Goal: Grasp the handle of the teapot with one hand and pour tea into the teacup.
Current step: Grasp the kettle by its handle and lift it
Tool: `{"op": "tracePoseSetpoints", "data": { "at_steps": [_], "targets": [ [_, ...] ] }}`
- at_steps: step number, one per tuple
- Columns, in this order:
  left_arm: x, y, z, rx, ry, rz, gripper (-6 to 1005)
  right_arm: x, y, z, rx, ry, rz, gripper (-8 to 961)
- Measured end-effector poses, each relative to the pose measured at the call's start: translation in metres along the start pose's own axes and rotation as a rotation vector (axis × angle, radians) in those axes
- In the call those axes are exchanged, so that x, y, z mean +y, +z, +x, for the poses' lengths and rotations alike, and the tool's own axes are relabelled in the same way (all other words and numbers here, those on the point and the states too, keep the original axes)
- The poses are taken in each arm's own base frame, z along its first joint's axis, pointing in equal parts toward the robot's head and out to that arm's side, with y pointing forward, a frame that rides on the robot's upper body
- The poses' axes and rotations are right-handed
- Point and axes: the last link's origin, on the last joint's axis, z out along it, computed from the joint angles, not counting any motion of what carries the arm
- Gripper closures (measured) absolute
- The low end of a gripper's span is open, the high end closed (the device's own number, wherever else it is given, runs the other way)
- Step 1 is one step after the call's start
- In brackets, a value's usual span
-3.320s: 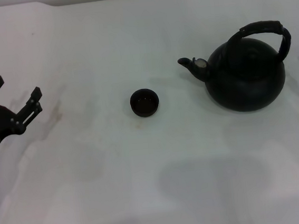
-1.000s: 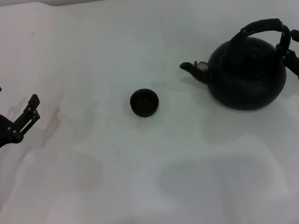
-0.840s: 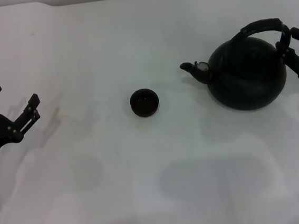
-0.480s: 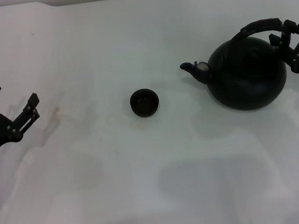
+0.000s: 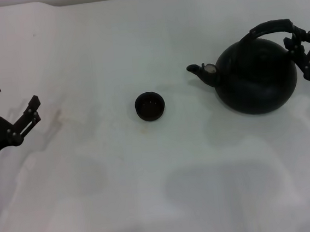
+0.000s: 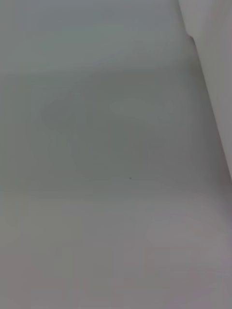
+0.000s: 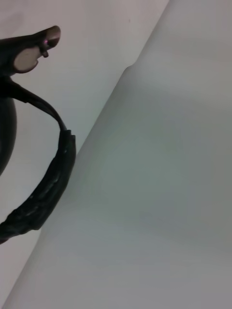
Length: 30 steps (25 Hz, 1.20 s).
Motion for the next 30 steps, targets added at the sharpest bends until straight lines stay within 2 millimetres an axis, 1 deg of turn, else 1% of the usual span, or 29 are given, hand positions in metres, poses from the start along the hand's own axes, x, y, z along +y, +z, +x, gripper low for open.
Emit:
{"op": "tracePoseSetpoints", "data": {
  "at_steps": [1, 5, 10, 12, 22, 30],
  "targets": [
    [-0.0001, 0.0004, 0.0002, 0.001, 0.000, -0.001, 123, -0.0001, -0.0001, 0.0010, 0.003, 0.002, 0.001, 739],
    [-0.0001, 0.0012, 0.0006, 0.002, 0.001, -0.002, 123, -0.0008, 0.0006, 0.0058, 0.016, 0.009, 0.003, 740],
    [-0.0001, 0.0013, 0.0006, 0.002, 0.001, -0.002, 123, -0.0006, 0.0011, 0.0062, 0.016, -0.001, 0.006, 739],
    [-0.0002, 0.0012, 0.0005, 0.001, 0.001, -0.002, 123, -0.0004, 0.0014, 0.0057, 0.015, -0.016, 0.007, 739],
    [0.0003, 0.0012, 0.0004, 0.000, 0.002, -0.005, 123, -0.0013, 0.0035, 0.0005, -0.012, -0.027, 0.012, 813],
    [0.0008, 0.0010, 0.0012, 0.006, 0.005, -0.012, 124, -0.0042, -0.0028, -0.0032, -0.063, -0.026, 0.049, 836]
  ]
}}
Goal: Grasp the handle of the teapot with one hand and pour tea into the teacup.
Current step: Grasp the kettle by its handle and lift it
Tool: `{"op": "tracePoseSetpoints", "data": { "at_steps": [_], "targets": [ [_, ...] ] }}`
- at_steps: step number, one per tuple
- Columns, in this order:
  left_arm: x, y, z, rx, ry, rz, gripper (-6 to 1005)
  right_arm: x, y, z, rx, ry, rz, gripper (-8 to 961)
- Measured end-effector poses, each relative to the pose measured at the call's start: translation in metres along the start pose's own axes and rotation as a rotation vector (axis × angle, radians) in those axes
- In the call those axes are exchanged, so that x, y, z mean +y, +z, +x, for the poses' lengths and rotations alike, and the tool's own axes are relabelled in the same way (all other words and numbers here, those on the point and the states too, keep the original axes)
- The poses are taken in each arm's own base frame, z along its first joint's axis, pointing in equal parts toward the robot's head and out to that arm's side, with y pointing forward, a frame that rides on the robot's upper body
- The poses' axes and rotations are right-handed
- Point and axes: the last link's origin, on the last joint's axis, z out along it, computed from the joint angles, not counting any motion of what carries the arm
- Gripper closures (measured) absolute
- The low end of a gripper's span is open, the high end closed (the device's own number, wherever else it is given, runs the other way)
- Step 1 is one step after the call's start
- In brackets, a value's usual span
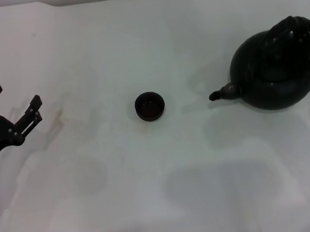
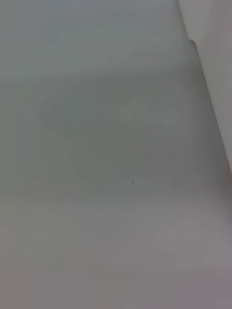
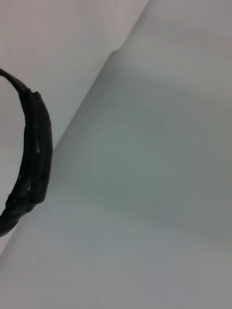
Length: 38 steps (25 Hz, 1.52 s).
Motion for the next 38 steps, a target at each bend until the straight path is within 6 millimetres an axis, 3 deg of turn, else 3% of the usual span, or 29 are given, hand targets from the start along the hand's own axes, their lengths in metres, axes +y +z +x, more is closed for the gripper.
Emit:
{"op": "tracePoseSetpoints", "data": {
  "at_steps": [21, 38],
  "targets": [
    [0.002, -0.004, -0.002, -0.006, -0.005, 0.000, 124, 0.021, 0.010, -0.042, -0.073, -0.030, 0.007, 842],
    [0.003, -0.006, -0.003, -0.007, -0.009, 0.003, 123, 0.064, 0.019, -0.075, -0.038, -0.177, 0.069, 842]
  ]
}}
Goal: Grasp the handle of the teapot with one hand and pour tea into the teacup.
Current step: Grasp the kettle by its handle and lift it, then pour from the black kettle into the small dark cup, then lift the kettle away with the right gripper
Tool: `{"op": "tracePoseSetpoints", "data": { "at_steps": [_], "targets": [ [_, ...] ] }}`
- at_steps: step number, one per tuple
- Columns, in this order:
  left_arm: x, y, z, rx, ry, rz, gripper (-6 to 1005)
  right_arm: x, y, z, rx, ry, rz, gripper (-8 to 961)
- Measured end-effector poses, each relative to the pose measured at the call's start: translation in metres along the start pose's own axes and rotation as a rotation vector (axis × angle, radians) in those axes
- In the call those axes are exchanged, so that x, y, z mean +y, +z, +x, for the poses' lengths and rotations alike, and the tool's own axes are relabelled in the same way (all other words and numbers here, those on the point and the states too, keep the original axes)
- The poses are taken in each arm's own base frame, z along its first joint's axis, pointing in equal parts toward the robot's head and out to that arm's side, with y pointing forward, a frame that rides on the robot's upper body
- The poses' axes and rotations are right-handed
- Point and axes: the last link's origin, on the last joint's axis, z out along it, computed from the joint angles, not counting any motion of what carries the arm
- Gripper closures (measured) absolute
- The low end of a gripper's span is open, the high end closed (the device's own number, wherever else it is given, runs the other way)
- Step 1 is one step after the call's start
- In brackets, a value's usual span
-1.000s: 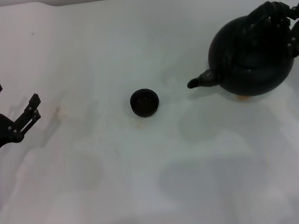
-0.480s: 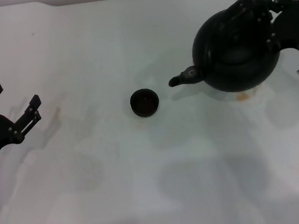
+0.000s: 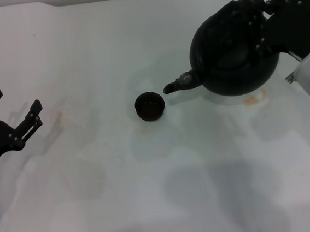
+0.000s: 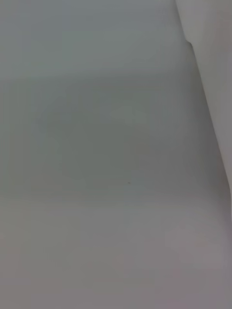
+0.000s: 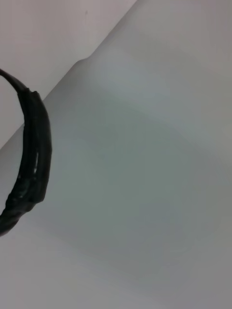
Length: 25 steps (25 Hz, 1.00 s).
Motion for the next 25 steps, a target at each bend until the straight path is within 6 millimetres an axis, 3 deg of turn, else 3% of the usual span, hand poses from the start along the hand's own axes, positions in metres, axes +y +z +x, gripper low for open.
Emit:
{"op": "tracePoseSetpoints", "data": {
  "at_steps": [25],
  "targets": [
    [-0.001, -0.002, -0.001, -0.004, 0.000, 0.006, 124, 0.016, 0.002, -0.012, 0.051, -0.088, 0.084, 841]
  ]
}}
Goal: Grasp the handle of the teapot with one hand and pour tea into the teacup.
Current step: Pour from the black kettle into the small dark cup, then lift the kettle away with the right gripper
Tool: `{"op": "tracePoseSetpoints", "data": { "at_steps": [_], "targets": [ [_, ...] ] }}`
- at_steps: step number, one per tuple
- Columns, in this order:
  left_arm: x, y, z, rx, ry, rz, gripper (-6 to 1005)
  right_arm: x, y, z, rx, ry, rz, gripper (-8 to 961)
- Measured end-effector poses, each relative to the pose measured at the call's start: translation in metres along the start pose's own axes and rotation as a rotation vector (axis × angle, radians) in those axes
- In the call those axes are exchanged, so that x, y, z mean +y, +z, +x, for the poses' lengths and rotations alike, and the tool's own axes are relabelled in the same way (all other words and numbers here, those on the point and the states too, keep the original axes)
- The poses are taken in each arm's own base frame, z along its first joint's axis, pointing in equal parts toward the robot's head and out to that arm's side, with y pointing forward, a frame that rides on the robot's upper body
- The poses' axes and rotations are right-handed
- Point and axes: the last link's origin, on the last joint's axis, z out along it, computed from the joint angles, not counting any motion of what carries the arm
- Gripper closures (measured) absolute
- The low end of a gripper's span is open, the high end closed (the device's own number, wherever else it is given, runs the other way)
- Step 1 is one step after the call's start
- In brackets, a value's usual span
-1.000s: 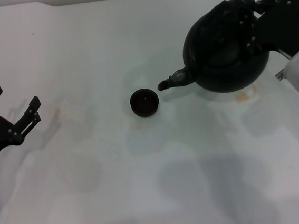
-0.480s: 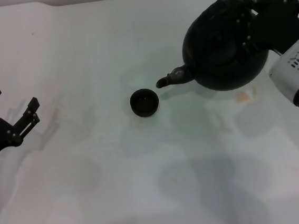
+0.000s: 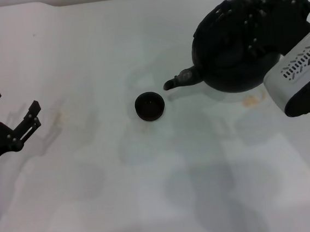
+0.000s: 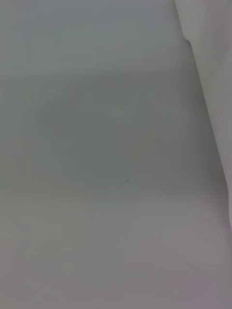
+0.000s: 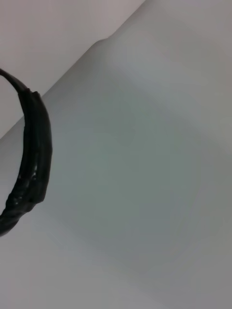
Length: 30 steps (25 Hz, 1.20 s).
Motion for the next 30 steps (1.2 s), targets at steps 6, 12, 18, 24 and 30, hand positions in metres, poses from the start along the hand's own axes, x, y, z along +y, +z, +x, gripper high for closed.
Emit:
{"op": "tracePoseSetpoints", "data": {
  "at_steps": [6, 12, 18, 24, 30],
  "targets": [
    [0.000, -0.001, 0.000, -0.001, 0.000, 0.001, 123, 0.004, -0.001, -0.002, 0.003, 0.002, 0.001, 841],
    [0.000, -0.001, 0.000, -0.002, 0.000, 0.000, 124, 0.007, -0.001, -0.006, 0.015, -0.019, 0.030, 844],
    [0.000, -0.001, -0.001, -0.003, 0.000, -0.001, 123, 0.011, -0.002, -0.009, 0.024, -0.036, 0.049, 846],
    [0.000, -0.001, -0.001, -0.003, 0.000, -0.001, 123, 0.018, -0.003, -0.012, 0.016, -0.046, 0.034, 846],
    [0.001, -0.001, -0.001, -0.003, 0.000, -0.002, 123, 0.021, -0.004, -0.014, 0.016, -0.047, 0.033, 846]
  ]
}}
